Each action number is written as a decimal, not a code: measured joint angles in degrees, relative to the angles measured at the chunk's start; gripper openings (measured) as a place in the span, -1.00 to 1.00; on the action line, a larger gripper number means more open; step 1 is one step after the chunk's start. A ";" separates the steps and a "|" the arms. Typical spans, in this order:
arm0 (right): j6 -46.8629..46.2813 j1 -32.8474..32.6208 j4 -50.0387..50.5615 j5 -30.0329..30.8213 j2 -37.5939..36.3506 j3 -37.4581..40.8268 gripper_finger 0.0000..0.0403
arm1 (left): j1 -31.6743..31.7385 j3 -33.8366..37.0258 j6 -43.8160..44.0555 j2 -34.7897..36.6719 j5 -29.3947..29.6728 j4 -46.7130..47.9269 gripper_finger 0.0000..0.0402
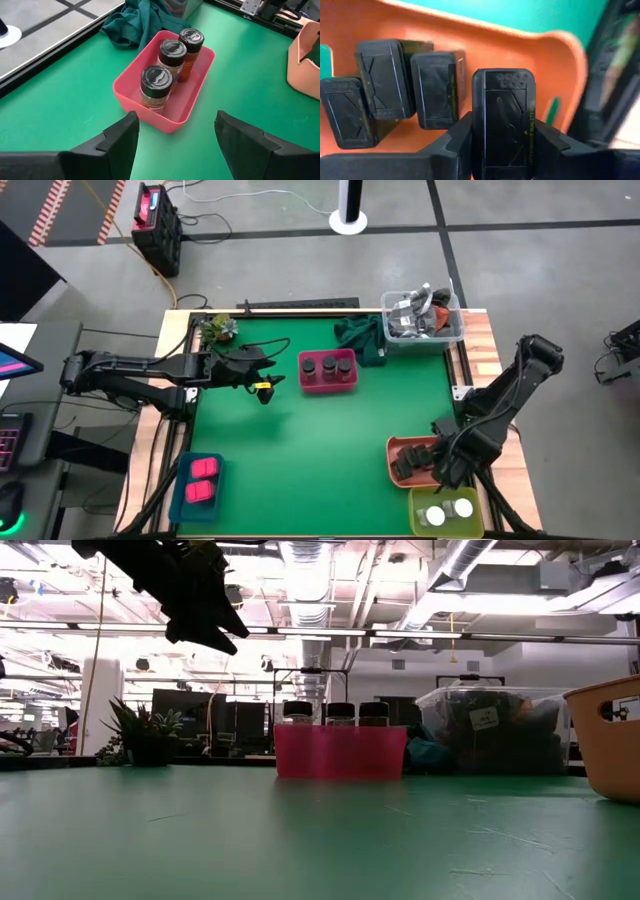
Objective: Sort spices by type
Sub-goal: Put the black seasoning can into the orange bin
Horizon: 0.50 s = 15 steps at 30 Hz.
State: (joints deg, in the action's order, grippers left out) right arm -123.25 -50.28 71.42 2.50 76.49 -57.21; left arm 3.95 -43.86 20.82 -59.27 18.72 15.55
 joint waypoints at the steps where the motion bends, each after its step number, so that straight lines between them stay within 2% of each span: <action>1: -0.75 0.00 -1.84 0.00 0.00 1.12 -0.17 | 0.00 0.00 -0.05 0.00 -0.02 0.00 0.24; 8: -1.64 -0.09 -7.07 0.35 0.00 5.61 -0.09 | 0.02 0.00 -0.62 0.00 -0.37 0.00 0.24; 12: -1.41 -0.47 -8.94 0.50 0.00 6.03 0.08 | 0.84 0.00 -0.73 0.00 -2.77 -0.01 0.24; 15: -1.22 -0.76 -10.45 0.56 0.00 6.03 0.23 | 2.70 0.00 0.12 0.00 -6.89 0.07 0.24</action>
State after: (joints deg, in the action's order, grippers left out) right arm -124.46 -51.05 60.98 3.06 76.49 -51.18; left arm 6.64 -43.86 20.94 -59.27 11.83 15.62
